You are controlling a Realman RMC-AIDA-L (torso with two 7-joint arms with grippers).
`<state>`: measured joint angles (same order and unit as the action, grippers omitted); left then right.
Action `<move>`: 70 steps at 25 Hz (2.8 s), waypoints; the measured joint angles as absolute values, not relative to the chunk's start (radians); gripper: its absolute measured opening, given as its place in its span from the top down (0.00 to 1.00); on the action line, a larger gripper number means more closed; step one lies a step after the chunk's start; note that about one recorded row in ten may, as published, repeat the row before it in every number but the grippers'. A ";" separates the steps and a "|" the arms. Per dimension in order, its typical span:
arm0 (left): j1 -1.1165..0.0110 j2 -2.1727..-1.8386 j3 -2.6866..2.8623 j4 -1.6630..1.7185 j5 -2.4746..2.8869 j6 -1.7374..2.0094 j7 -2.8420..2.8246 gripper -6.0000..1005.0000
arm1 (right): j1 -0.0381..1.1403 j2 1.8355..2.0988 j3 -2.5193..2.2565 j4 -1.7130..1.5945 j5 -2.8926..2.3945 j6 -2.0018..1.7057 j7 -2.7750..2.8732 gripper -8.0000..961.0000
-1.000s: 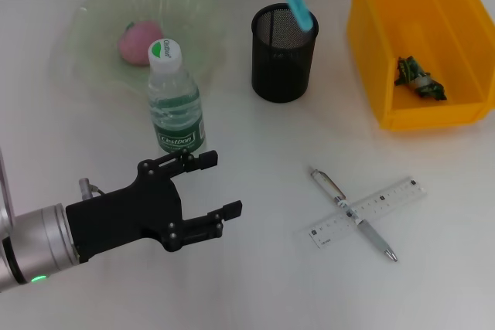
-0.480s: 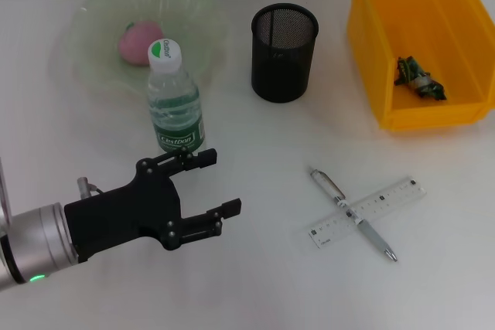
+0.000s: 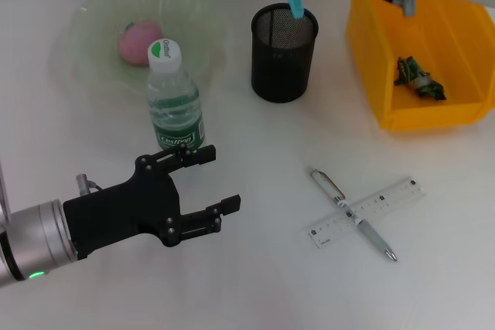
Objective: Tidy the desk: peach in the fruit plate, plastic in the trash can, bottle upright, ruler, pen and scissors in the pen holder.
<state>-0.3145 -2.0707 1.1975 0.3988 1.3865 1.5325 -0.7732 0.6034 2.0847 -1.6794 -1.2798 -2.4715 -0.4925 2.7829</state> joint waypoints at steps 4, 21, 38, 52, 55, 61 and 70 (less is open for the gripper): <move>-0.314 -2.070 1.200 0.399 1.387 1.533 -0.773 0.23 | 0.608 2.085 -1.709 -1.232 -2.457 -0.448 2.783 0.81; -0.293 -2.066 1.195 0.400 1.387 1.571 -0.768 0.23 | 0.500 2.086 -1.727 -1.440 -2.456 -0.589 2.782 0.60; -0.279 -2.060 1.155 0.407 1.393 1.664 -0.816 0.24 | 0.600 2.077 -1.179 -1.743 -2.405 -1.918 2.244 0.15; -0.270 -2.036 1.157 0.524 1.519 1.653 -0.982 0.24 | 0.582 2.080 -1.475 -1.617 -2.443 -1.965 1.851 0.16; -0.270 -2.035 1.156 0.529 1.525 1.651 -0.984 0.24 | 0.591 2.082 -1.491 -1.597 -2.443 -1.959 1.831 0.16; -0.258 -2.029 1.155 0.533 1.552 1.653 -0.984 0.24 | 0.613 2.080 -1.514 -1.537 -2.436 -1.940 1.776 0.16; -0.243 -2.042 1.155 0.531 1.585 1.633 -0.987 0.24 | 0.675 2.075 -1.524 -1.362 -2.438 -1.843 1.684 0.17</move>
